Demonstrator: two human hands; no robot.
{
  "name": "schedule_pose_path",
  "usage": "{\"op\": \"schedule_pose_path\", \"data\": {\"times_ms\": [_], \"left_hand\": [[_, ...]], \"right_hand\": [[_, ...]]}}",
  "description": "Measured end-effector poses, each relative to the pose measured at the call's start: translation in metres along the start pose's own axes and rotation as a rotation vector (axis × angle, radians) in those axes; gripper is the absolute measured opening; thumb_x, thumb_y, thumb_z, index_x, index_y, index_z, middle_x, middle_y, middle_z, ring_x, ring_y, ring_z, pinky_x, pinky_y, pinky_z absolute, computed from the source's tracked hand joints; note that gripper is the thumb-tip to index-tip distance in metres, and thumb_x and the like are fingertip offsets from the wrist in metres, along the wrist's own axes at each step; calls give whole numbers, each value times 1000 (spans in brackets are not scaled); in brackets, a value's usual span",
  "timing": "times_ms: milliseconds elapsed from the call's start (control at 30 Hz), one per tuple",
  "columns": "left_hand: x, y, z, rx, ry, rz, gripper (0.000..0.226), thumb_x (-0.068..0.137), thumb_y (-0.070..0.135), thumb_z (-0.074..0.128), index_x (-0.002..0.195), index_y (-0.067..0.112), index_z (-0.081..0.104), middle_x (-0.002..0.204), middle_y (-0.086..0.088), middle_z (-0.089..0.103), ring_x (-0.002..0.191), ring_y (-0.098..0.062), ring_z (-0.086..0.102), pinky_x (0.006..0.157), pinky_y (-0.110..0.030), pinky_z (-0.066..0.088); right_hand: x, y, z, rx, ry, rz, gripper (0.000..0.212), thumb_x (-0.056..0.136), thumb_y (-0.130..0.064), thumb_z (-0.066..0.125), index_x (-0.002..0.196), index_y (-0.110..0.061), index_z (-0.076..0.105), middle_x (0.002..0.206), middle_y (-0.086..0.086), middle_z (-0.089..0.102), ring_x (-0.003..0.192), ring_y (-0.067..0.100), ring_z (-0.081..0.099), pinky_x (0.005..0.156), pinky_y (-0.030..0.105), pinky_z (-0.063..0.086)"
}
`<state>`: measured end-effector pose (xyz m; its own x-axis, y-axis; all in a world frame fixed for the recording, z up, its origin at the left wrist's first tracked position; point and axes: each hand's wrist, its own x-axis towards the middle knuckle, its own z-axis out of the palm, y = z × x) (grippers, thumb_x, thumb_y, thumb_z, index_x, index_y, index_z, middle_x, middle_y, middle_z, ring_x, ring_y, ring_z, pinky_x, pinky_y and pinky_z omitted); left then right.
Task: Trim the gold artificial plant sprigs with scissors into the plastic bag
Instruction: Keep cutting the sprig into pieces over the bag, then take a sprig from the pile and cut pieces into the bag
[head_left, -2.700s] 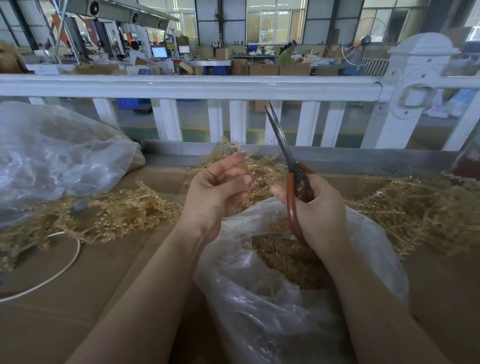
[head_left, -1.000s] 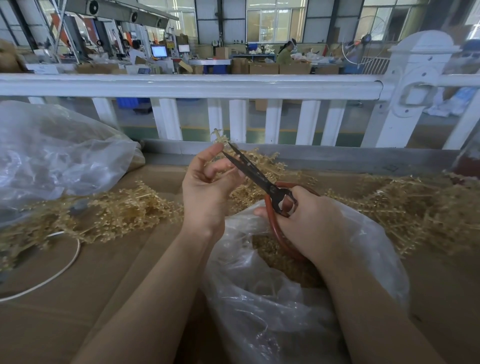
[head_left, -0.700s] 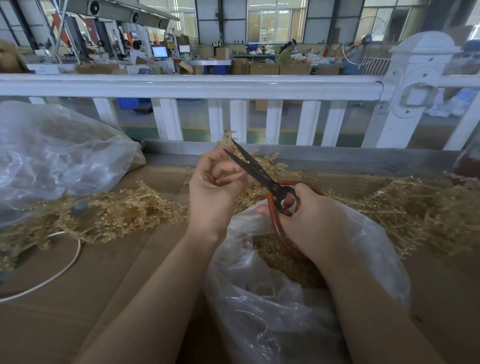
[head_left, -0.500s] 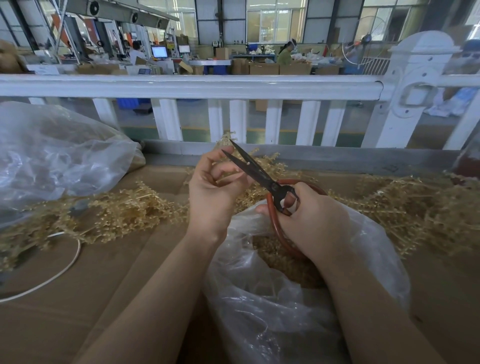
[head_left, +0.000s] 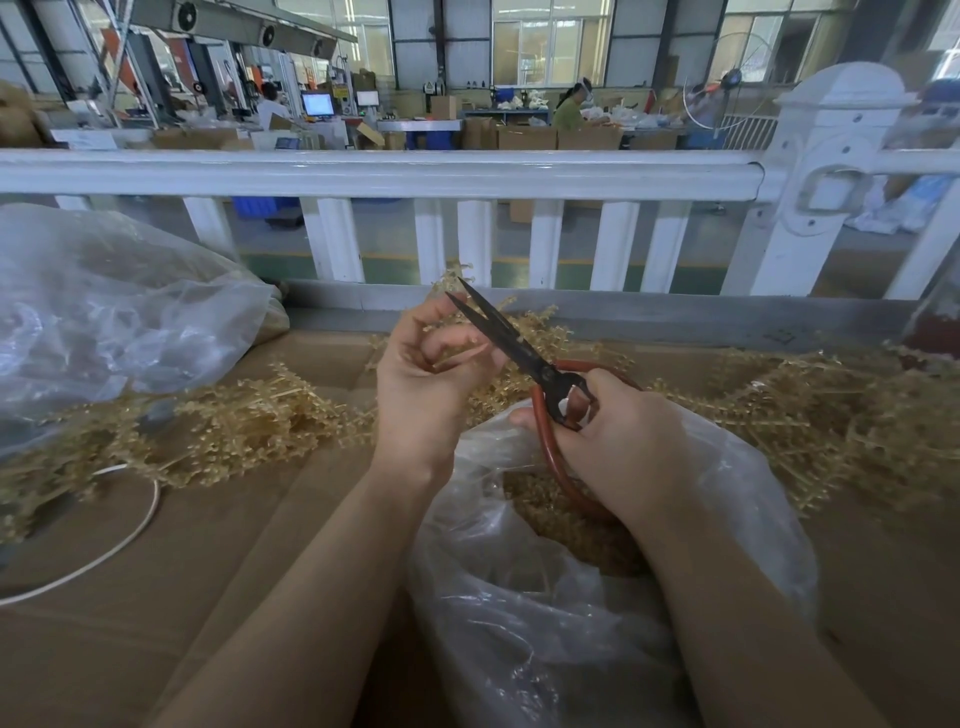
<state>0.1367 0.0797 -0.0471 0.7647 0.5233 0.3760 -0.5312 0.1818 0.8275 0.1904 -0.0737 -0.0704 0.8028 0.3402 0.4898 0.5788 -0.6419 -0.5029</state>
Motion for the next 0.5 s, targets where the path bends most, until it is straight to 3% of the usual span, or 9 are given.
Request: {"op": "schedule_pose_path", "data": {"times_ms": [167,300,433,500], "left_hand": [[-3,-6,1,-6,-1,-129,49,72,-17,72,111,9,61,82,-6,70,84,-17,71,80,-32,58],[-10,-13,6,49,-79,-205,47,66,-9,79,107,8,62,82,-6,72,78,-15,72,70,-25,57],[-14,-17,8,132,-169,-213,39,76,-10,76,109,6,62,90,-11,74,87,-25,72,79,-35,60],[-13,-17,9,152,-178,-216,35,79,-9,73,108,8,63,89,-8,74,87,-20,72,80,-30,58]], "right_hand": [[1,1,4,305,39,103,59,65,-85,58,72,-27,66,64,-13,67,70,-2,63,53,11,45],[6,1,5,475,-38,199,43,79,-60,73,75,-18,73,68,-4,71,61,12,66,59,32,56],[7,3,6,533,-45,239,25,83,-47,74,72,-25,70,67,-8,71,61,10,67,55,27,55],[9,5,7,539,-35,246,20,86,-41,74,73,-27,69,70,-13,72,65,8,68,55,23,55]]}}
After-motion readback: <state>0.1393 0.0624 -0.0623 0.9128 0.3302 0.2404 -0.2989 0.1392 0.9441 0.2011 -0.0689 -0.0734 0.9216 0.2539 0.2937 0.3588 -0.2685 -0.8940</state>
